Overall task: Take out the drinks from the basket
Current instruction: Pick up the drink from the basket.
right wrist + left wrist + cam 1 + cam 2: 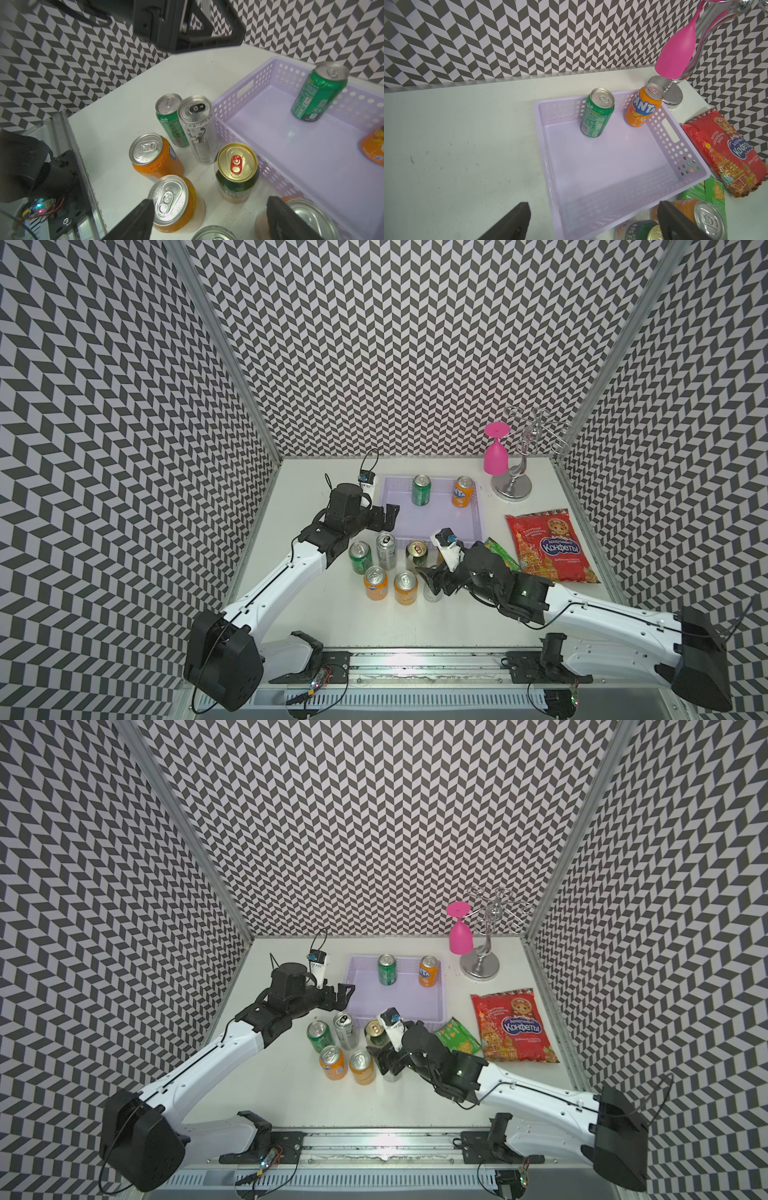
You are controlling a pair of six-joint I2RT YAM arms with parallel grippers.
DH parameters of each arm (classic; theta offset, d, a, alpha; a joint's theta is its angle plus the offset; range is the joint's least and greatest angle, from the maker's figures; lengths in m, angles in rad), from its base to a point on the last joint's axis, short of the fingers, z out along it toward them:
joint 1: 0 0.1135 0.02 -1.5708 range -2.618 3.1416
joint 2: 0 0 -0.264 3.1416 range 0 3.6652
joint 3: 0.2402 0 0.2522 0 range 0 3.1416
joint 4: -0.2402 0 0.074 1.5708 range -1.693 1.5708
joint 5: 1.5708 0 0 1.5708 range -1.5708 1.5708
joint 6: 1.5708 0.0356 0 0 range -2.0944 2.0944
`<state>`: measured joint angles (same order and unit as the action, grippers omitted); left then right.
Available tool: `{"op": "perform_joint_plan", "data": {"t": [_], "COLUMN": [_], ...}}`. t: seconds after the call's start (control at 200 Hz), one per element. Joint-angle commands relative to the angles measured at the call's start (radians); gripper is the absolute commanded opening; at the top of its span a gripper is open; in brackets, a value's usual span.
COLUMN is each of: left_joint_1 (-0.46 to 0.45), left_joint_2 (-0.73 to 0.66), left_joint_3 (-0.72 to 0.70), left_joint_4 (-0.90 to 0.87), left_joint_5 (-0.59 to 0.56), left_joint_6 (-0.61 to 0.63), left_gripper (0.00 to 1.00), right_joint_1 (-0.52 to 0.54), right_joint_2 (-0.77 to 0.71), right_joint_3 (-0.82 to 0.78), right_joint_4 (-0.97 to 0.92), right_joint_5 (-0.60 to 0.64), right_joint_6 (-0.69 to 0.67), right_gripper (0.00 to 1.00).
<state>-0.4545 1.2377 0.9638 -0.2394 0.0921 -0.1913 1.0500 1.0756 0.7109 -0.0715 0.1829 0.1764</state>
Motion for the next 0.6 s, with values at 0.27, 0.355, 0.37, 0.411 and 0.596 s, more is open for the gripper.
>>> {"op": "perform_joint_plan", "data": {"t": [0.27, 0.355, 0.37, 0.411, 0.596], "left_joint_1": [0.004, 0.001, -0.001, -0.003, -0.022], "left_joint_2": [0.039, 0.075, 0.083, 0.102, 0.228], "left_joint_3": [0.075, 0.104, 0.108, 0.122, 0.209], "left_joint_4": [0.049, 0.049, 0.05, 0.053, 0.058], "left_joint_5": [0.015, 0.018, 0.019, 0.021, 0.022], "left_joint_6": [0.017, 0.025, 0.027, 0.03, 0.048], "left_gripper": [0.99, 0.99, 0.99, 0.99, 0.99], "right_joint_1": [-0.208, -0.295, -0.31, -0.353, -0.525], "right_joint_2": [-0.075, -0.084, -0.085, -0.089, -0.097], "right_joint_3": [0.107, 0.113, 0.113, 0.113, 0.093], "right_joint_4": [-0.085, -0.101, -0.104, -0.109, -0.11], "right_joint_5": [-0.018, -0.031, -0.035, -0.043, -0.099], "right_joint_6": [-0.034, -0.036, -0.037, -0.034, -0.012], "right_gripper": [1.0, 1.0, 1.0, 1.0, 1.0]}}
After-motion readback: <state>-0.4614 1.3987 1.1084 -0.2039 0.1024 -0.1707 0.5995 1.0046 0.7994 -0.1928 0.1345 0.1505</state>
